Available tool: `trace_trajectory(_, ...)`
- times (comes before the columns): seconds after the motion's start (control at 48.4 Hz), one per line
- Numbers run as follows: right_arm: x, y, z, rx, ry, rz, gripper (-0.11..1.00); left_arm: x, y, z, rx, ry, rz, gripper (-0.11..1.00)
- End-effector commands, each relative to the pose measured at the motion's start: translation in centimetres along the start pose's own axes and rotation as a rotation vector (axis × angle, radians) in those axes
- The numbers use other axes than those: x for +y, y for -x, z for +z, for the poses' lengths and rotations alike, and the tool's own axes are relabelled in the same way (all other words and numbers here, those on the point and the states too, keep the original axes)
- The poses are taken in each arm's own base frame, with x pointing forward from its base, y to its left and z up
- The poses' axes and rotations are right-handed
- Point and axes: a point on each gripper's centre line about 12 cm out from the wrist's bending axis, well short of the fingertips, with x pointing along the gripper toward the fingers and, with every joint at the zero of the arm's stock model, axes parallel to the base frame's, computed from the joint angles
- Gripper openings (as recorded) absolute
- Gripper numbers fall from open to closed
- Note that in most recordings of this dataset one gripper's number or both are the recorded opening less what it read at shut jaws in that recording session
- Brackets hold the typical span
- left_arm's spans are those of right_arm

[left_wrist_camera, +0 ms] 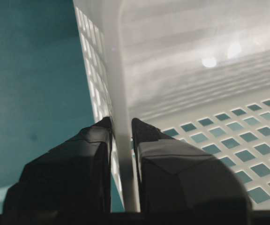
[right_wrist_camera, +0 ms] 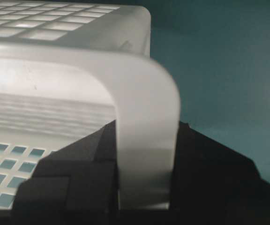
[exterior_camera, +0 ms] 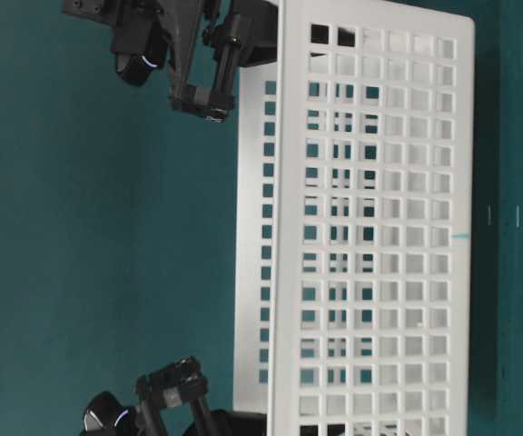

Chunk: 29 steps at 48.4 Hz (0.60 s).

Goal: Lift the white basket with both hands.
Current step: 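Raise the basket with both grippers, pulling it toward the front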

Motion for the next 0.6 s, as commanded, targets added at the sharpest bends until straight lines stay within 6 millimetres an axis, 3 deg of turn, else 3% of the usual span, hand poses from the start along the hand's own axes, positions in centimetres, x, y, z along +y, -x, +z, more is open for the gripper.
trace_trajectory(0.0, 0.1, 0.0, -1.0, 0.006, 0.042, -0.005, 0.16, -0.6, 1.0, -0.8, 0.001, -0.02, -0.044, 0.07)
trace_trajectory(0.579, -0.2, -0.5, -7.5, 0.056, 0.086, -0.036, 0.16, -2.2, 0.8, -5.6, 0.066, -0.07, -0.126, 0.06)
